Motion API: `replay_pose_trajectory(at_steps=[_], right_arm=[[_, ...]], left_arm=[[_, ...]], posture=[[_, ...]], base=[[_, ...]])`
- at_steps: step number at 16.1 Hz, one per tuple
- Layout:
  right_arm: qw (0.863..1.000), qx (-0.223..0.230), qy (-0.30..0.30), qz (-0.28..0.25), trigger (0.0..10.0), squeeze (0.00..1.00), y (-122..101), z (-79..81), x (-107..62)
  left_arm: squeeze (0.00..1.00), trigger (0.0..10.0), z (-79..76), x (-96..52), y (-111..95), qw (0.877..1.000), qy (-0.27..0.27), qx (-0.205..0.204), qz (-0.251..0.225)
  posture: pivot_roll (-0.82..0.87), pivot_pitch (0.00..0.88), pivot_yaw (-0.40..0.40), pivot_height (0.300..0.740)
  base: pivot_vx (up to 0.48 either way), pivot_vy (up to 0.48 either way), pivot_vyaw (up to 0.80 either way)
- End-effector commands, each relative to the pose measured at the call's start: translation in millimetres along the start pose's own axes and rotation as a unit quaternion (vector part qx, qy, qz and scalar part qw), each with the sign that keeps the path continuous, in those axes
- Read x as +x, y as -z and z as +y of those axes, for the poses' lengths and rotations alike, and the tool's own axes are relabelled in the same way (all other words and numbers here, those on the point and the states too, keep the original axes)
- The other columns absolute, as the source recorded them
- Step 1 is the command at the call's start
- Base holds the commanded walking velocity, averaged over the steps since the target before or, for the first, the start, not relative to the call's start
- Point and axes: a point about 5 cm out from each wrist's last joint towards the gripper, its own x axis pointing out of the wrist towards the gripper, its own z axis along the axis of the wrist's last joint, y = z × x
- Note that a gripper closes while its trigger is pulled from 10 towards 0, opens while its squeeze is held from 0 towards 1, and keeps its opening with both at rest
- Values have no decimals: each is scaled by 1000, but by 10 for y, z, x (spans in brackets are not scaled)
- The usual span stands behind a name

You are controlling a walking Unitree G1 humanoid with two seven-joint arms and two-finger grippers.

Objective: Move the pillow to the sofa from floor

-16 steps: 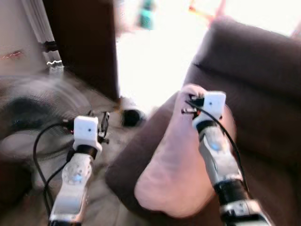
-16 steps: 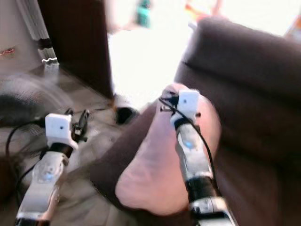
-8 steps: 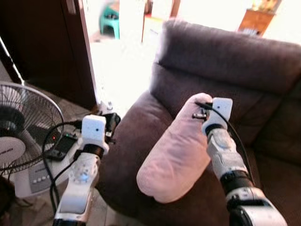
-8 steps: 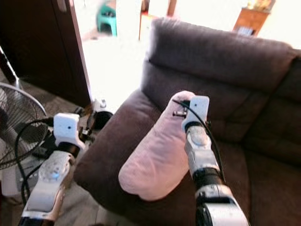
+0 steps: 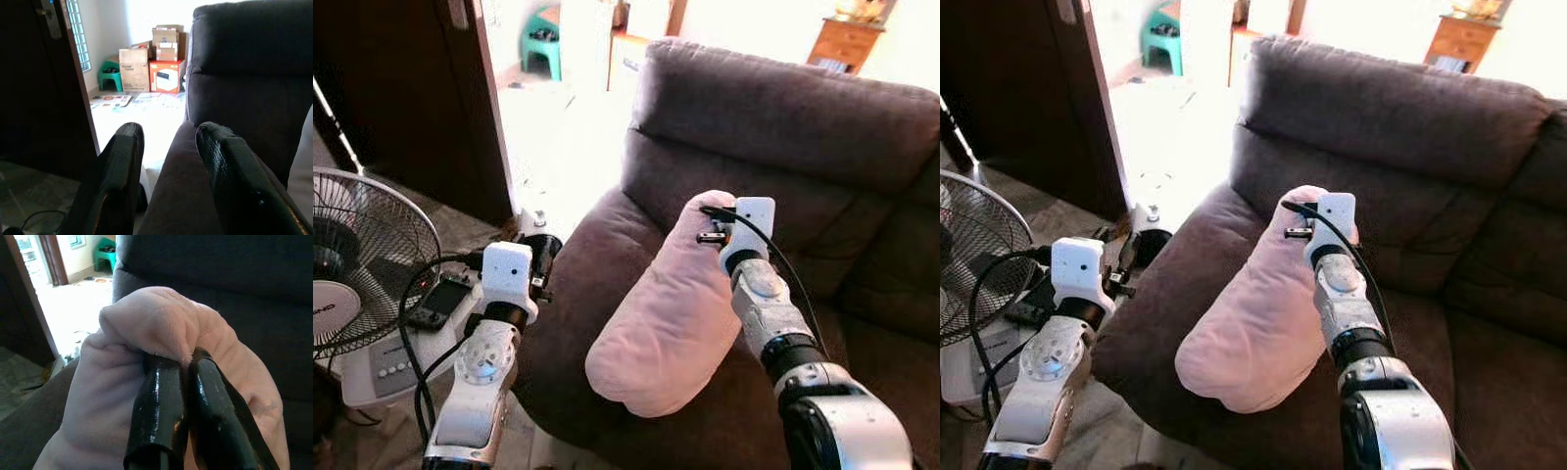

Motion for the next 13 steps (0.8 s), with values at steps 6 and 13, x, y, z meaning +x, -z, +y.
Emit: replay_pose_trajectory(at_steps=[6,13], right_arm=[[998,-13,-3,57,10000,0,233,-5,-29],[998,-31,2,59,10000,0,476,-31,-152]], left_arm=[[0,10000,-30,-150,-44,1000,-4,10,9],[0,10000,-37,-339,-66,1000,-10,8,24]], posture=[[188,122,-121,740],[203,179,-122,740]], base=[[0,0,0],[0,0,0]])
